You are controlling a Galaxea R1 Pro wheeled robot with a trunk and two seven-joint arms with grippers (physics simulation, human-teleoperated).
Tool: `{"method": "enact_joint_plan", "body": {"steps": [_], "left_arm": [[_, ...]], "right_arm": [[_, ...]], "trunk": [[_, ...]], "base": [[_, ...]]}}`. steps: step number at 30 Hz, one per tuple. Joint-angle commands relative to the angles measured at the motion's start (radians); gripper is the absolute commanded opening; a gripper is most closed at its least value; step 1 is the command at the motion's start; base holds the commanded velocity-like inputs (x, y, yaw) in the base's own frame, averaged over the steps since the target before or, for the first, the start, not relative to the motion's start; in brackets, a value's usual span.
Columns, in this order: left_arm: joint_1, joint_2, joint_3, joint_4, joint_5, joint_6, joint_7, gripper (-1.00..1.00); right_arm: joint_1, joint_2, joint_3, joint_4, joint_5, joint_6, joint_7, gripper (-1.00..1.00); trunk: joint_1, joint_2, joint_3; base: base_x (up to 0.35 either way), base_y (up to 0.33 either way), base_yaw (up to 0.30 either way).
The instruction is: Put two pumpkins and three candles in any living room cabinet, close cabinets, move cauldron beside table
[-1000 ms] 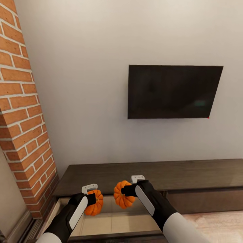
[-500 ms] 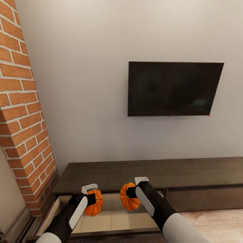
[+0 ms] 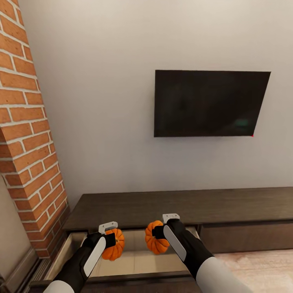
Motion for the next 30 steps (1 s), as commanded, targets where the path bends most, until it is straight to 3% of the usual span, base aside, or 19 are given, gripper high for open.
{"method": "enact_joint_plan", "body": {"steps": [1, 30], "left_arm": [[-0.001, 0.000, -0.003, -0.002, 0.009, 0.001, 0.011, -1.00], [-0.001, 0.000, -0.003, -0.002, 0.006, 0.000, 0.011, -1.00]], "right_arm": [[-0.001, -0.001, 0.003, -0.001, -0.010, 0.001, -0.009, -1.00], [-0.007, 0.000, 0.002, 0.052, -0.010, -0.001, -0.014, -1.00]], "trunk": [[0.004, -0.008, -0.004], [0.115, -0.211, -0.095]], "base": [[0.000, 0.000, 0.000], [0.000, 0.000, 0.000]]}}
